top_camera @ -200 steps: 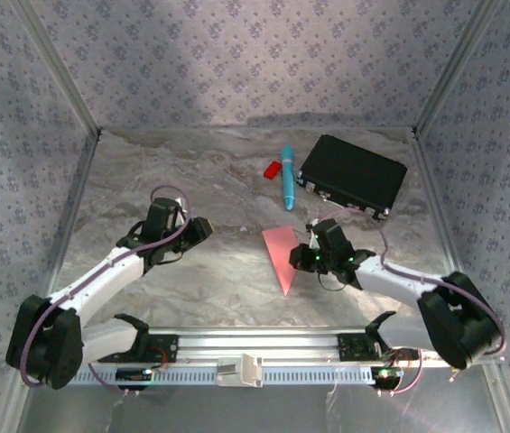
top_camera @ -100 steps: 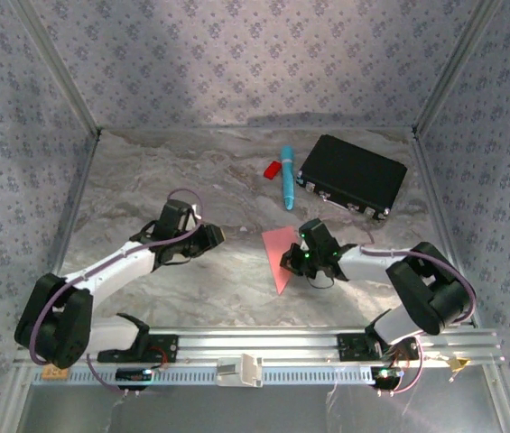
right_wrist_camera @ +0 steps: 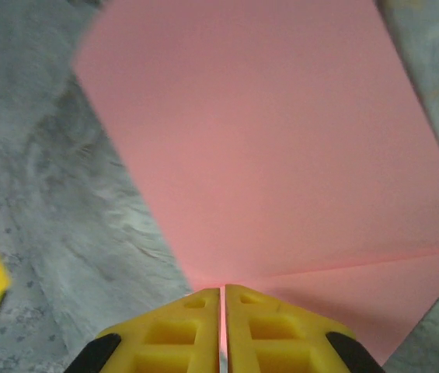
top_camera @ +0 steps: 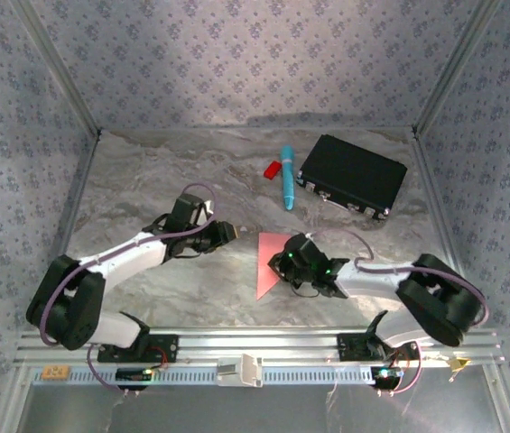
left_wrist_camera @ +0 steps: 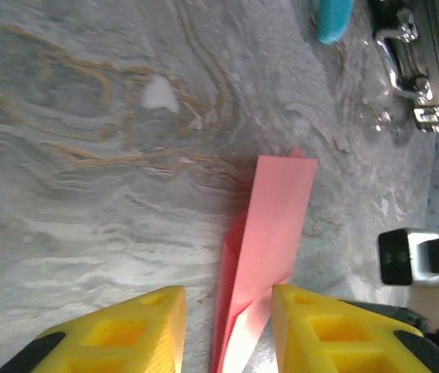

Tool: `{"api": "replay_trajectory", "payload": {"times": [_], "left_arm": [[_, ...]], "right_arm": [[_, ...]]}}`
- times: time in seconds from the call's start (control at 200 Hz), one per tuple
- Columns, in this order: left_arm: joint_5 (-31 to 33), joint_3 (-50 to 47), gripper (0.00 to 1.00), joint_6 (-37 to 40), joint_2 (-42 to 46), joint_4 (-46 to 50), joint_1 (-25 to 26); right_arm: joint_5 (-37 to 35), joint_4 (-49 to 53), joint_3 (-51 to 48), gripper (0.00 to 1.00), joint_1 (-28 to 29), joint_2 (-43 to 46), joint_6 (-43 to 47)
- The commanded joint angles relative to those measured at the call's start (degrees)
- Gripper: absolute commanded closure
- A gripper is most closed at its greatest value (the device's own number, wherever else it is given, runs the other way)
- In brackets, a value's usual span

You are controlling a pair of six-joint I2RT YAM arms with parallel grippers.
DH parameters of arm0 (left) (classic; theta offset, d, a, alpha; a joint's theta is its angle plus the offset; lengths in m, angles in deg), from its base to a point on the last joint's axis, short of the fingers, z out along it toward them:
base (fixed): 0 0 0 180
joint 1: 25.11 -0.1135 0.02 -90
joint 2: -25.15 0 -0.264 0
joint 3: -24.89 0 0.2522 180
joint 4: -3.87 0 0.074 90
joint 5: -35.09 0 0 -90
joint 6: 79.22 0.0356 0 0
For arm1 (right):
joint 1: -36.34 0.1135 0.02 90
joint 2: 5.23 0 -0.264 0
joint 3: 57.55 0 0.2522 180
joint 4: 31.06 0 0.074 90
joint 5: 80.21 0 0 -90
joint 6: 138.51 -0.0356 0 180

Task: Fold a paper plane with a square sheet of paper (pick it up from the middle)
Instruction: Rotate the paper at the center of the table, then fold the wing for the fifth time at the center of the table.

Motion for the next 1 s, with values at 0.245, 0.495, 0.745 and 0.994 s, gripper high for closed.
{"api": "replay_trajectory", "payload": {"times": [0.245, 0.495, 0.745, 0.994], "left_arm": [[-9.20, 12.65, 0.86, 1.60, -16.86, -3.18, 8.10], [-10.48, 15.48, 0.90, 1.95, -23.87, -1.79, 9.14], [-9.19, 13.28, 0.93, 2.23, -26.62, -2.47, 8.54], [-10.65, 8.22, 0.94, 0.34, -27.65, -8.81, 7.13]], "right_arm": [[5.73, 15.99, -0.98, 0.89, -12.58, 12.27, 19.16], [10.85, 14.23, -2.02, 0.82, -14.87, 10.34, 22.73], [14.88, 12.50, -0.91, 0.79, -16.37, 5.35, 25.44], [19.44, 10.97, 1.02, 0.73, -18.97, 0.60, 29.05]]}}
